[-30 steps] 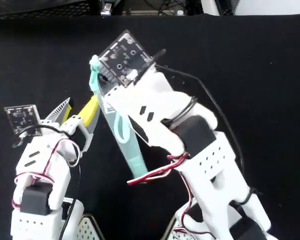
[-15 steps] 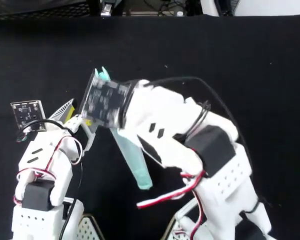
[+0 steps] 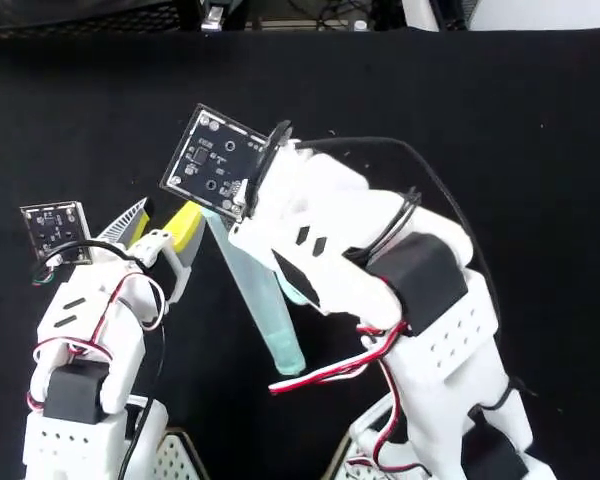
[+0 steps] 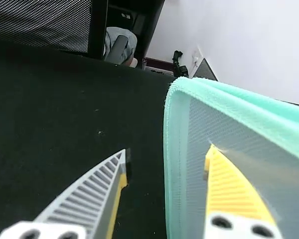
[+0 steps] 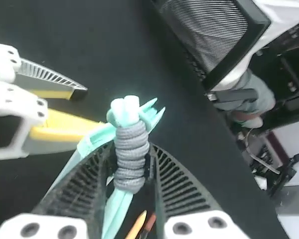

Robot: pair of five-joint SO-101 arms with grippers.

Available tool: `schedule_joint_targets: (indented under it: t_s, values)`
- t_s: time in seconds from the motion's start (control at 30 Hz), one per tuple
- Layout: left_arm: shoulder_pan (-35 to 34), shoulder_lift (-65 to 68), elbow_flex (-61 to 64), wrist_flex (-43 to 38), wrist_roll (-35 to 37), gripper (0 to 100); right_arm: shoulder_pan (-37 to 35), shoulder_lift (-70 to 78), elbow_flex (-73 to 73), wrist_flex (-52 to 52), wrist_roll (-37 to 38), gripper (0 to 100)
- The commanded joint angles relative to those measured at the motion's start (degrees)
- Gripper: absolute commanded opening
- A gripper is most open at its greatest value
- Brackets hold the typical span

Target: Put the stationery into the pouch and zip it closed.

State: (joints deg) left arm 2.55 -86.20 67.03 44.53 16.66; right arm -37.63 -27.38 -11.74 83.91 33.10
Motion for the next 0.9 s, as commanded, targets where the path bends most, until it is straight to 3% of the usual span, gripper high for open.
schedule_joint_targets:
  t_s: [0.0,0.17,0.3,0.57,0.87]
  values:
    - [-0.22,0.35,-2.51,-0.26,0.09,26,-0.44,1.89,-6.99,6.68,-0.53,1.1]
    - [-0.31,0.44,-2.51,-0.26,0.09,26,-0.7,6.73,-17.63,16.35,3.78,1.1]
    - [-0.4,0.44,-2.51,-0.26,0.0,26,-2.02,9.27,-21.49,17.14,5.36,1.1]
    - [-0.22,0.44,-1.63,-0.44,0.0,26,0.79,11.82,-26.59,8.97,-5.71,1.1]
    - [-0.4,0.44,-1.63,-0.44,0.0,26,4.66,12.53,-17.8,7.65,-6.33,1.1]
